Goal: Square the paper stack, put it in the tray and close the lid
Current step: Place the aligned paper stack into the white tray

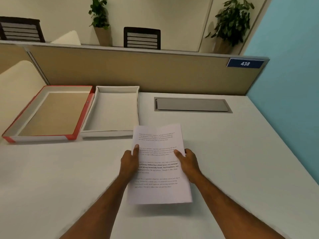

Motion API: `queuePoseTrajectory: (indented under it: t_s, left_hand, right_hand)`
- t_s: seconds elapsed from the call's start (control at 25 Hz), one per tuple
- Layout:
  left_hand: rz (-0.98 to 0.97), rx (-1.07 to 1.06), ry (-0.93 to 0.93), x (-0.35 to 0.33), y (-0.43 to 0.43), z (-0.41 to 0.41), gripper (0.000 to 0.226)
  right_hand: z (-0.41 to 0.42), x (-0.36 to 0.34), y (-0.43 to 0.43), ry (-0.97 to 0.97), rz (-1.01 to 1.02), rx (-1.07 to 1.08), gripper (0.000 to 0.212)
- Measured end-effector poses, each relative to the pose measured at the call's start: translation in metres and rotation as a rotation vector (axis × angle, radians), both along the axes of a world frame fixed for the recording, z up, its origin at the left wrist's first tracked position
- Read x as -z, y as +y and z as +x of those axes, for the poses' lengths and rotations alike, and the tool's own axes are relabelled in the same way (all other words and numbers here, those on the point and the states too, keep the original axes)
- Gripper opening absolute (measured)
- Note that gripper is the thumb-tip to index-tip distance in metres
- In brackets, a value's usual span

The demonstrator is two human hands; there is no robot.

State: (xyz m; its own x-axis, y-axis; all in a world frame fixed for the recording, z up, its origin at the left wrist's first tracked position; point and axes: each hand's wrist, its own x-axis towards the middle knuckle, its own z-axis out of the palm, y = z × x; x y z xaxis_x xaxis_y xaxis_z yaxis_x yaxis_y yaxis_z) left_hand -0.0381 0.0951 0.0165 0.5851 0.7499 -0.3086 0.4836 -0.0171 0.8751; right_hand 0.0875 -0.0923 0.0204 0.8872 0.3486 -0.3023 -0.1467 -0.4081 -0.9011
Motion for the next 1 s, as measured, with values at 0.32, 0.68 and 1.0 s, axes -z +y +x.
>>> queuePoseTrajectory:
  t_s: [0.32, 0.68, 1.0]
  left_hand:
    - [-0.152, 0.039, -0.115, -0.004, 0.061, -0.063, 0.039]
    - [-0.321, 0.182, -0.325, -0.051, 0.146, -0.04, 0.044]
    - [-0.321, 0.003, -0.222, -0.076, 0.239, 0.026, 0.038]
  right_hand:
    - [-0.05, -0.003, 0.056, 0.117, 0.039, 0.064, 0.033]
    - [-0.002, -0.057, 0.141, 0.143, 0.138, 0.026, 0.034]
    - [0.074, -0.084, 0.247, 0.326, 0.19, -0.041, 0.022]
